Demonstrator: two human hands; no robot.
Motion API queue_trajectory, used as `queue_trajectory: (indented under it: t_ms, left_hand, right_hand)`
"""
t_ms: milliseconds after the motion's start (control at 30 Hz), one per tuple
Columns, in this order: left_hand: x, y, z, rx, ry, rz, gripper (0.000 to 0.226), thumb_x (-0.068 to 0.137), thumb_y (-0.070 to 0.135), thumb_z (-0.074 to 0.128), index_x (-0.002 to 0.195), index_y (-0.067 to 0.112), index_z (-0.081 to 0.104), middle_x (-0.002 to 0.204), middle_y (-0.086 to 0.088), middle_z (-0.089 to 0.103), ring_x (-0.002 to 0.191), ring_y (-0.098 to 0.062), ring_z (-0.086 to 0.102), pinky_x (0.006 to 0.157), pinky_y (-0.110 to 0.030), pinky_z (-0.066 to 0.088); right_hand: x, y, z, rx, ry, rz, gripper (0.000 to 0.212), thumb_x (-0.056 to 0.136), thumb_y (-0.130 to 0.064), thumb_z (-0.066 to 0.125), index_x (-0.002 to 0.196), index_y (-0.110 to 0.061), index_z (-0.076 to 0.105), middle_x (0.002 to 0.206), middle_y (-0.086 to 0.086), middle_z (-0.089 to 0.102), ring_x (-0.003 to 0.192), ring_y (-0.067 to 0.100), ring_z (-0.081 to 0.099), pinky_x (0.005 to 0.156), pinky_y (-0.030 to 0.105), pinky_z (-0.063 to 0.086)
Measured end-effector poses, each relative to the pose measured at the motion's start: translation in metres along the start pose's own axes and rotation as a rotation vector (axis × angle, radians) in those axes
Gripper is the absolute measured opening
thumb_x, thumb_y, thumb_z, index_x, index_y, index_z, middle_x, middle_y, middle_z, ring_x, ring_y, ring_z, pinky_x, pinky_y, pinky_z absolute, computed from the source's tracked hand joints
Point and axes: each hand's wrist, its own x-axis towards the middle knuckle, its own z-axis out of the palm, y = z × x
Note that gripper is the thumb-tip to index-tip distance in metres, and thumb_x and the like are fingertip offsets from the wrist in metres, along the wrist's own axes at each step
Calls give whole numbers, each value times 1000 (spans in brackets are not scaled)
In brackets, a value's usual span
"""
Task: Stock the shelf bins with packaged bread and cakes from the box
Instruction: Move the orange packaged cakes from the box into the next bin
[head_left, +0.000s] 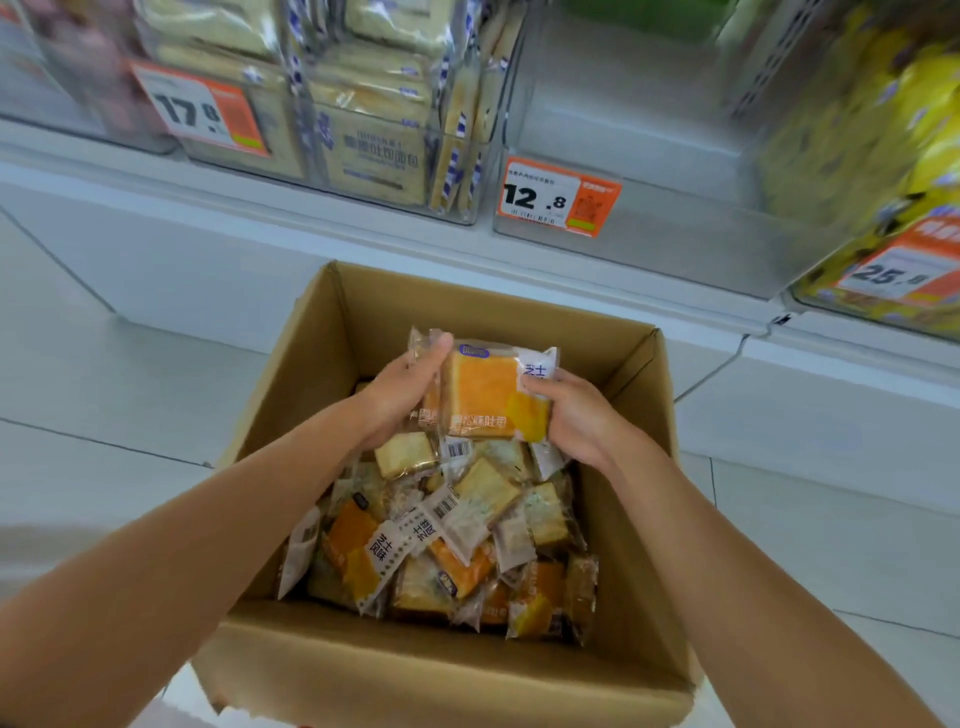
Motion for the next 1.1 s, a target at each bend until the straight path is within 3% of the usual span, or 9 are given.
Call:
queue_trajectory:
  t_ms: [100,200,333,433,567,700,867,1033,1100]
  left_hand:
    - [-12,27,9,25,-117,11,90,55,83,68,124,24,61,117,-9,71,113,-34,65,101,-58,46]
    - [-19,50,9,113,-86,92,61,71,52,76,121,20,64,104,-5,76,103,-28,70,99,-54,49]
    - [-27,96,12,97,-108,192,29,94,27,63,119,13,61,82,-1,74,64,-9,71,54,-23,57]
    - [-30,144,19,276,-5,386,12,93,32,65,99,23,62,87,6,71,64,1,69,60,-16,56]
    - [-21,208,9,426,207,651,40,88,63,56,86,22,61,70,10,62,63,-9,59,65,-29,47]
    - [23,256,-12,537,443,771,34,93,47,59,111,19,63,94,6,60,89,-13,59,82,-31,49]
    - [82,278,-15,563,350,713,48,92,31,66,134,13,53,88,5,61,91,-6,57,85,-17,42]
    - [104,274,-24,557,335,800,46,92,34,64,135,19,55,92,15,59,83,13,52,77,1,33]
    - [107,270,-24,528,334,840,40,92,30,64,130,19,58,88,14,58,75,13,55,69,4,35]
  right_hand:
    - [-8,-12,9,-81,35,-39,37,94,-11,61,129,-5,51,121,20,65,102,33,66,92,57,51]
    - [-23,-33,11,-90,-22,-85,46,90,-20,66,132,-9,50,123,17,65,107,32,66,90,49,54]
    - [-46,-76,13,-90,-171,-136,52,83,-22,69,132,-10,55,124,16,66,115,32,63,95,44,51]
    - [-59,-119,24,-91,-155,-238,53,77,-13,71,128,-6,58,118,17,69,105,31,68,82,39,58]
    - [-65,-187,21,-82,55,-362,34,80,-4,70,113,0,64,97,16,72,74,23,73,58,32,59]
    - [-49,-247,-6,-27,124,-410,11,88,-14,63,98,-13,67,87,6,74,63,17,71,47,23,53]
    - [32,-293,-18,-104,215,-389,9,87,-13,67,94,-15,64,79,4,74,59,15,70,47,25,55]
    - [134,-305,-12,-347,299,-459,68,61,-12,89,122,-10,59,107,12,72,92,28,72,70,40,61]
    - [171,-312,-28,-581,369,-553,80,53,-43,93,121,-17,59,109,7,71,104,29,68,85,43,58]
